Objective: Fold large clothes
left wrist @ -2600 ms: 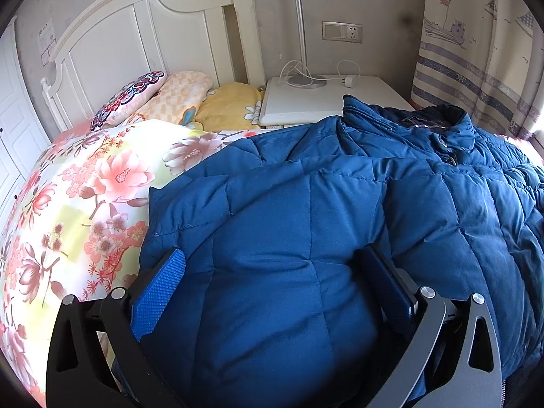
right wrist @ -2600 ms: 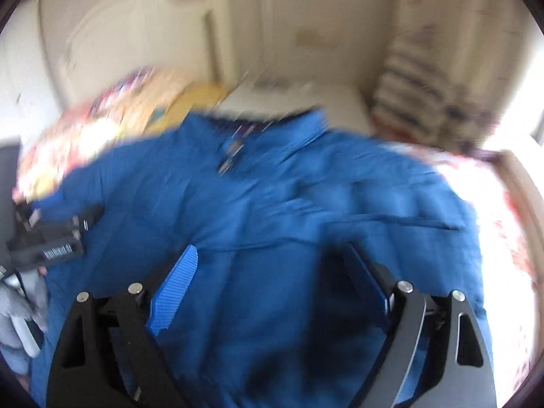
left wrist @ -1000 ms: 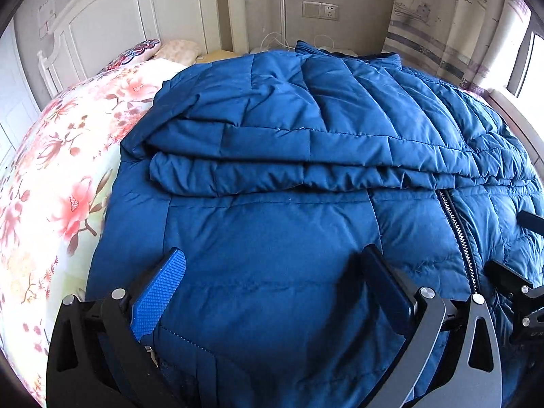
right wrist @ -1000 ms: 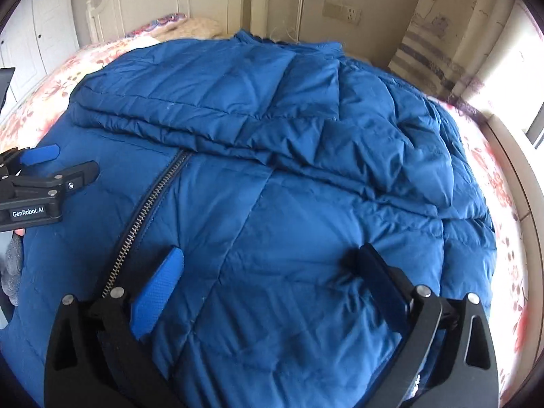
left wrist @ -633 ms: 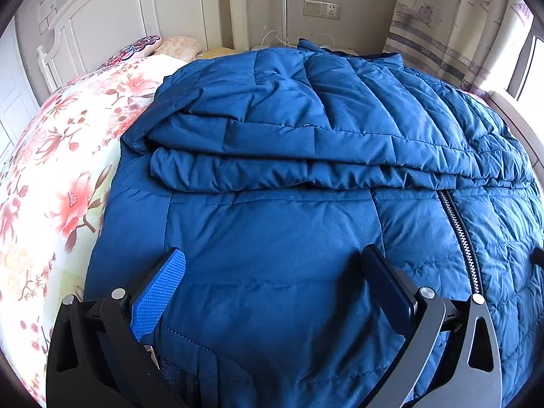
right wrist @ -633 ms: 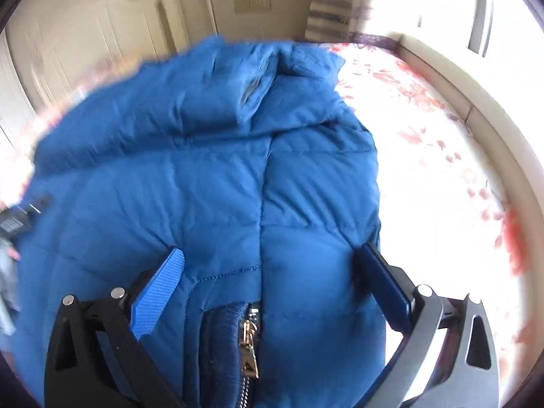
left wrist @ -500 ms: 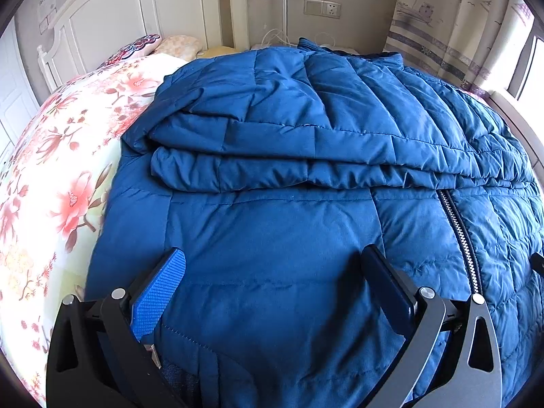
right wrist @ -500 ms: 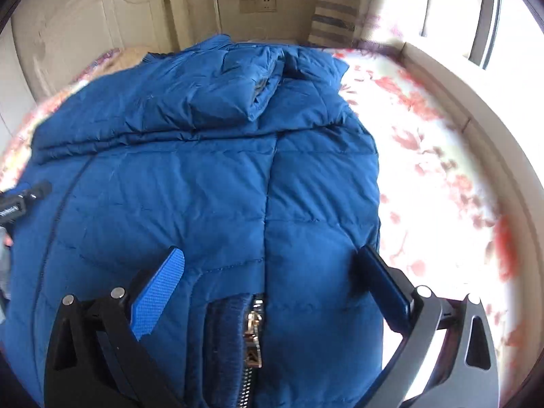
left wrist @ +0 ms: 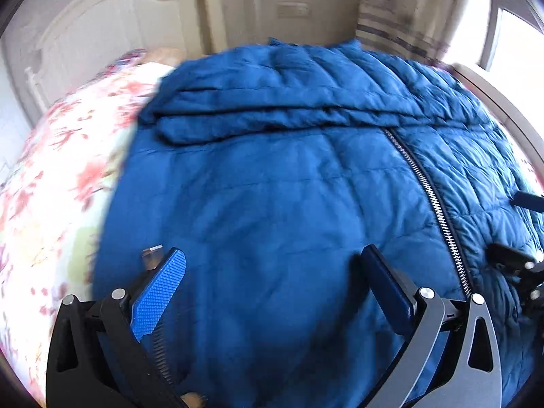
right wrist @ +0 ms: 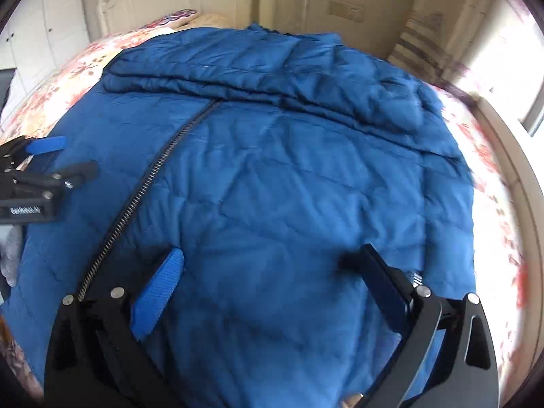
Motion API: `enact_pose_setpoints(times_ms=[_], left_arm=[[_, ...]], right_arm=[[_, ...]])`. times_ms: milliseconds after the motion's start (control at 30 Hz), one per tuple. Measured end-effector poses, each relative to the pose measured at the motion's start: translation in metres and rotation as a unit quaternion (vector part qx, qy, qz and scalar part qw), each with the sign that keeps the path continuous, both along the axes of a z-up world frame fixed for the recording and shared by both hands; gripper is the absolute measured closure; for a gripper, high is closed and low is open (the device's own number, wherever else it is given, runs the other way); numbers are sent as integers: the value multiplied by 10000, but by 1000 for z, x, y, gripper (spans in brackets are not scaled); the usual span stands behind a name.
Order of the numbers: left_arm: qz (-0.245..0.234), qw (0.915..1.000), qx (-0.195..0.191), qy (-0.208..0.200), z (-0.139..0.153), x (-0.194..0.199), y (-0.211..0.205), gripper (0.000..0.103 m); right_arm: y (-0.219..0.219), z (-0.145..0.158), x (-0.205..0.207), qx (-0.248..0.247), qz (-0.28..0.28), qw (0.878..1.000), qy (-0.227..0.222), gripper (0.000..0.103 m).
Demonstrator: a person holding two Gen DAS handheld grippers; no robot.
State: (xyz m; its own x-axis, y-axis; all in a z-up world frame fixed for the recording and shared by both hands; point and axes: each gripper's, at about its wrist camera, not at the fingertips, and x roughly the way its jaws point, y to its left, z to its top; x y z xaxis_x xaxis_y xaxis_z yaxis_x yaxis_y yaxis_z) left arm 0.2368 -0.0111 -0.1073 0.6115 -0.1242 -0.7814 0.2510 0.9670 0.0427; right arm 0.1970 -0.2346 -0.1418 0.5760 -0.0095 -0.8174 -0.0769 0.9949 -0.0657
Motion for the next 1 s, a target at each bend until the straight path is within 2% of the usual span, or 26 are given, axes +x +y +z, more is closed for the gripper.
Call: enact_pose_setpoints(times_ms=[100, 233, 300, 333, 400, 500, 567, 600, 633, 667, 800, 900, 1000], left_arm=[[310, 9993, -182, -84, 5, -11, 33, 4], [726, 9958, -550, 122, -1, -9, 74, 4], [930, 9942, -538, 93, 1, -11, 80, 5], [882, 9948, -502, -59, 6, -19, 78, 5], [593, 9968, -471, -269, 16, -35, 67, 5], [-199, 9976, -446, -487, 24, -73, 43, 5], [-651, 9968, 25, -453, 11, -91, 19, 5], [-766, 9961, 266, -347, 0, -95, 11, 5], [-773, 9953, 467, -340, -13, -98, 6, 4], [-764, 9953, 358, -479, -14, -100, 10, 4], [-656, 9974, 208, -217, -8, -96, 22, 4], [-556, 9981, -26, -264, -1, -107, 38, 4], [-552, 9978, -98, -349, -6, -128, 50, 4]], right_arm=[[-25, -3, -17, -81, -241, 9997, -72, 3], [-54, -7, -46, 224, -552, 9982, -109, 3], [-50, 0, -54, -50, -657, 9976, -191, 3], [-43, 6, -62, -155, -555, 9978, -320, 3], [-27, 14, -79, -42, -154, 9986, -507, 3], [1, 9, -106, -62, 484, 9978, -450, 3], [13, -7, -109, -238, 661, 9973, -209, 3], [11, -14, -115, -203, 588, 9976, -315, 3], [7, -15, -120, -25, 549, 9975, -437, 3], [4, -16, -122, 53, 536, 9976, -427, 2], [2, -6, -130, -151, 491, 9983, -285, 3], [-5, 7, -144, -77, 398, 9977, -548, 3], [-2, 11, -166, 95, 599, 9949, -804, 3]])
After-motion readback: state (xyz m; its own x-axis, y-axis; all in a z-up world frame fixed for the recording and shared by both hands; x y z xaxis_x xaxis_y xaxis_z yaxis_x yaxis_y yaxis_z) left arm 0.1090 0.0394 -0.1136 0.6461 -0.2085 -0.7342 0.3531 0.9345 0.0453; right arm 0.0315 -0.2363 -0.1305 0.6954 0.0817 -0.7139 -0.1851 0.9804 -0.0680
